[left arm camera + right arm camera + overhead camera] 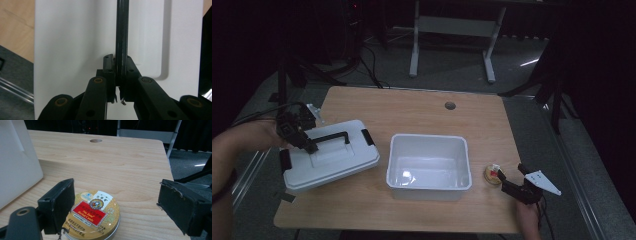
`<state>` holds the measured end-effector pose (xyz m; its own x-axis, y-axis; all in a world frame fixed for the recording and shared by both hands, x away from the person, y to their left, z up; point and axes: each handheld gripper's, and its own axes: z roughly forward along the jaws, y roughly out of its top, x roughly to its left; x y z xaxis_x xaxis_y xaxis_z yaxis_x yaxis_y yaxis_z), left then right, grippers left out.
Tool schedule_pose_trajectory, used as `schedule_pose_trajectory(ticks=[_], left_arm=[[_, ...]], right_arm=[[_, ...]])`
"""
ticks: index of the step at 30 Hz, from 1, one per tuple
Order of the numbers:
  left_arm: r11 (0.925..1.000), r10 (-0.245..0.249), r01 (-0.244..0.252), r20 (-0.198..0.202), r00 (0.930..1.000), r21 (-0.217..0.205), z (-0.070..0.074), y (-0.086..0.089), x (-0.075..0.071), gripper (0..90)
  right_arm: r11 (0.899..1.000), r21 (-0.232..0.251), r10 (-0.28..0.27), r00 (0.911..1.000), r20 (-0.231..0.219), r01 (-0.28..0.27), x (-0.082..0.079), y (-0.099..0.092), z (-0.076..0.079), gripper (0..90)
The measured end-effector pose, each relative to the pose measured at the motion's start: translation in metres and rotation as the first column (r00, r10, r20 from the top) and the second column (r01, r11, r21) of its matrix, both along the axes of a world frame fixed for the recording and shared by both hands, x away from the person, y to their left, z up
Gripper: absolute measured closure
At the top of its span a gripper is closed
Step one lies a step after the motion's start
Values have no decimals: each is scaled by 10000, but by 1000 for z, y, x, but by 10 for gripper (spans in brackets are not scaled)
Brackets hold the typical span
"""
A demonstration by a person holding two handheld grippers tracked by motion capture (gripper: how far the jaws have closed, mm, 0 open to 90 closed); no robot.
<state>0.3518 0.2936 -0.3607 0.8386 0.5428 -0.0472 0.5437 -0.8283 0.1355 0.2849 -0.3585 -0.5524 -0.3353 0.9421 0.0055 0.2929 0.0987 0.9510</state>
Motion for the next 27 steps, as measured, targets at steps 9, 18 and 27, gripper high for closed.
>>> schedule_pose_trajectory(ticks=[9, 18, 27], left_arm=[[9991, 232, -241, -267, 9994, -363, -48, 3, 15, 834], [9983, 419, -447, -759, 9962, -368, -88, 0, 22, 834], [9949, 525, -613, -1078, 9928, -798, -116, 6, 18, 832]], right_arm=[[9999, -151, 51, 10000, 13, -51, 0, 2, 0, 136], [9997, -246, 76, 10000, -13, -76, 0, 2, 0, 138], [9998, -182, 28, 10000, -32, -28, 1, 2, 0, 137]])
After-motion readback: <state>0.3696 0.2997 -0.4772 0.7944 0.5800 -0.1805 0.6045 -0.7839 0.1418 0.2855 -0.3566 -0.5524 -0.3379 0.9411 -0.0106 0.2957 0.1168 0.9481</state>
